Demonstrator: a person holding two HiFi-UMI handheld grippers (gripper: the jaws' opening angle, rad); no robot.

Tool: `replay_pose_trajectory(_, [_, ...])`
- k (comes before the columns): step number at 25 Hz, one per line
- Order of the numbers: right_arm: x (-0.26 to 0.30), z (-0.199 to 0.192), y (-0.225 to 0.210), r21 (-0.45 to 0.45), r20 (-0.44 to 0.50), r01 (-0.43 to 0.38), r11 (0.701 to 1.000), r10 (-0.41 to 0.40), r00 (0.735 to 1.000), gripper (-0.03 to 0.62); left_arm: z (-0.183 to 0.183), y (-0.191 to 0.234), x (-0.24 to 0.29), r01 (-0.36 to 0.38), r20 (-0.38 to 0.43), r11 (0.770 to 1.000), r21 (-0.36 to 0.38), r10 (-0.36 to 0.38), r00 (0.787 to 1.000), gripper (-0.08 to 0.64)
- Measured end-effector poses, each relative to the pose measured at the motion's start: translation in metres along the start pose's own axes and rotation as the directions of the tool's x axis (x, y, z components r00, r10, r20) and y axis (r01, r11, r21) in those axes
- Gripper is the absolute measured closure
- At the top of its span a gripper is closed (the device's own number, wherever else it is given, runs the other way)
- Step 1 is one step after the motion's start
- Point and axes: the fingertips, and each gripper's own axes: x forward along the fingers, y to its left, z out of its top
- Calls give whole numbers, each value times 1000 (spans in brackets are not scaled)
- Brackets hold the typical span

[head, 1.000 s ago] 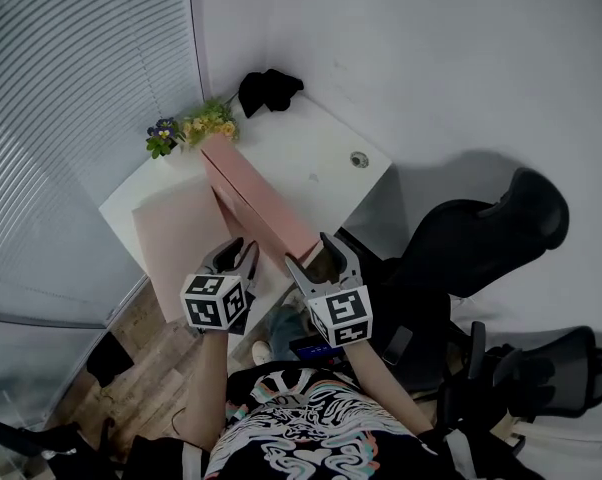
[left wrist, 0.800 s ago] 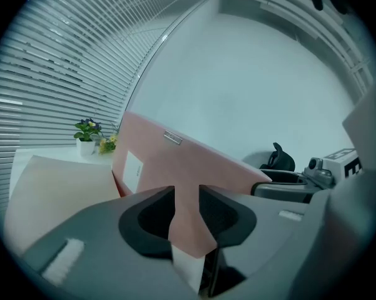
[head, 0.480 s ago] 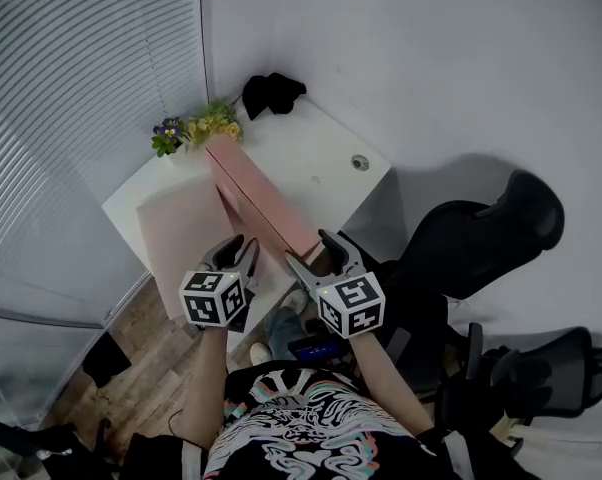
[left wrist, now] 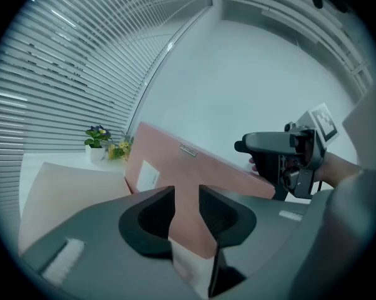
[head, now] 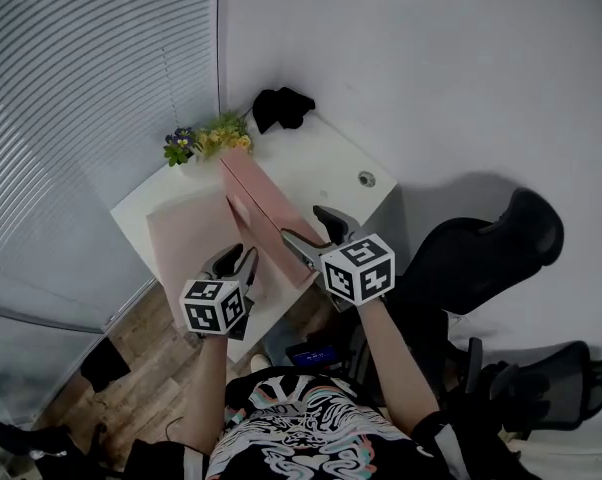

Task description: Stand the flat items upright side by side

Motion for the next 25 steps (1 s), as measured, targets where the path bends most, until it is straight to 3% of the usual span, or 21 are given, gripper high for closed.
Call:
replay_pose_trajectory(11, [85, 26, 3, -33, -138, -108, 994, 102, 985, 221, 25, 53, -1, -104, 43, 994, -33, 106, 993, 437])
replay_pose_trajectory(25, [179, 50, -5, -102, -315, -154, 983, 115, 942, 209, 36, 92, 8, -150, 94, 983, -107, 160, 983, 437])
